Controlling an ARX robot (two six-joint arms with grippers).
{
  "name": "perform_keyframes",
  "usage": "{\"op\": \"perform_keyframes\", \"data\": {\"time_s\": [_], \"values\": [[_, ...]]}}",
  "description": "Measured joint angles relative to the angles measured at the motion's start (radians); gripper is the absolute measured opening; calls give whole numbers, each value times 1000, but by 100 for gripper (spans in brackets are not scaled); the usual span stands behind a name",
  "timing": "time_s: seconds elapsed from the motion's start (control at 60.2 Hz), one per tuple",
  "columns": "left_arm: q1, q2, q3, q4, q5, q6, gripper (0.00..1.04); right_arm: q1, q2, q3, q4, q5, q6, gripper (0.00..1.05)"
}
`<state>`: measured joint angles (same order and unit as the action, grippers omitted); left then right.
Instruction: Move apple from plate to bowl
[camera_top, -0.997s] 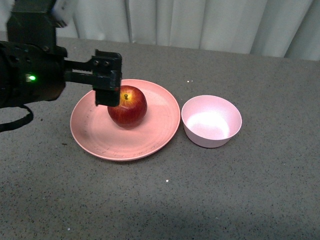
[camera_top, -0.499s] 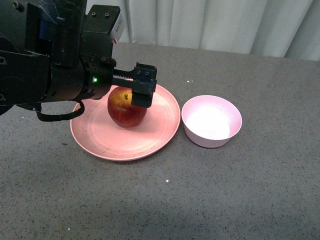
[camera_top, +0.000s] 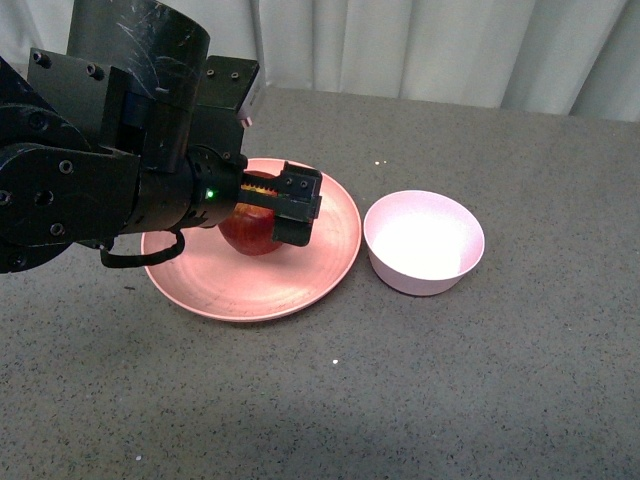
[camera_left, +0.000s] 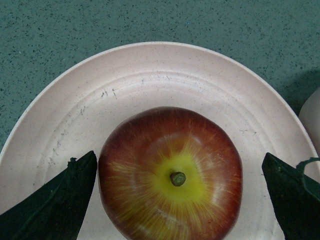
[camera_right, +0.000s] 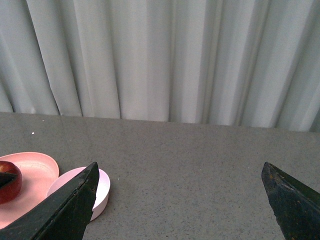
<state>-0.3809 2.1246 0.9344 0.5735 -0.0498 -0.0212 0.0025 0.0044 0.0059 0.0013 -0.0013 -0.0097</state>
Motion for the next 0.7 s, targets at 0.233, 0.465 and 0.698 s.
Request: {"op": "perform_keyframes", "data": {"time_s": [0.233,0.465,0.698], "values": [[2,18,1,-4,-4,12,98,0,0,0,0,0,0,95],[2,18,1,-4,-2,20,76,0,0,0,0,0,0,95],[-18,-21,1,-26,20,6,75,0,0,0,0,0,0,95]]}}
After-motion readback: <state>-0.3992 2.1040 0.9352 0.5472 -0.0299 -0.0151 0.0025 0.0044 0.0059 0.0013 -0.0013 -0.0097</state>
